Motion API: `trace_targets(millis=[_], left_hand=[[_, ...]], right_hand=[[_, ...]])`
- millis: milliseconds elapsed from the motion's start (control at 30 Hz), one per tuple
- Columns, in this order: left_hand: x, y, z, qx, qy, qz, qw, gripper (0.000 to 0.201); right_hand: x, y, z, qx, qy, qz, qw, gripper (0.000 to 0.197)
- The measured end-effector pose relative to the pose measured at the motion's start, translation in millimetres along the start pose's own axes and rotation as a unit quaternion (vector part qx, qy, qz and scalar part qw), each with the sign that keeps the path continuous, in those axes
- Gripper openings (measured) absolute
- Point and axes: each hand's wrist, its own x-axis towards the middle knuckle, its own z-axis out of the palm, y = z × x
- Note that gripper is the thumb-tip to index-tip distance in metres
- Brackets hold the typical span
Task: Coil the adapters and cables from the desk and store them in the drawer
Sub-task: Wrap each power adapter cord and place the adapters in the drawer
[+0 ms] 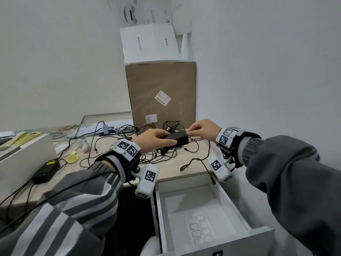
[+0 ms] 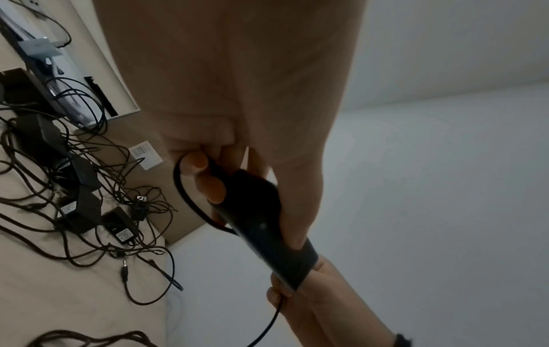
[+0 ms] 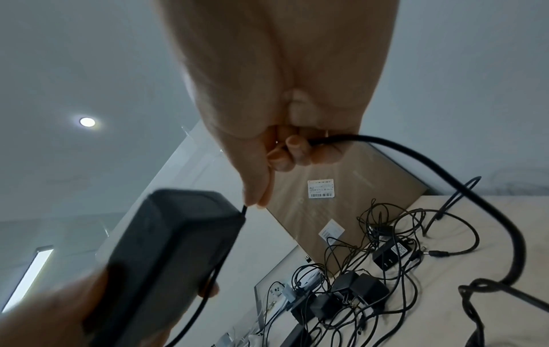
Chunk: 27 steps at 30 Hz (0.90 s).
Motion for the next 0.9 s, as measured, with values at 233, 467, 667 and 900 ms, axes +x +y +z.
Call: trace_targets(millis=[233,467,667,900], left_hand=[[-5,6,7,0.103,-0.050,0.017,0.993,0.043],[-4,-1,20,0.159,0.002,0.056,0.986,0.040],[-6,-1,31,0.175,0.028,0.076,0.981,0.042],[-6,-9,35,0.185,0.026,0.086,0.979,0.044]], right_hand=[[-2,1,-3,-0.028,-0.029,-0.002,0.999,0.006],[-4,-6,-2,-0.056,-0.024,-0.015,0.998,0.012],[-7,1,5,-0.086,0.011,0.007,0.996,0.011],[-9,7,10,-0.098,0.035,0.055,0.993,0.010]])
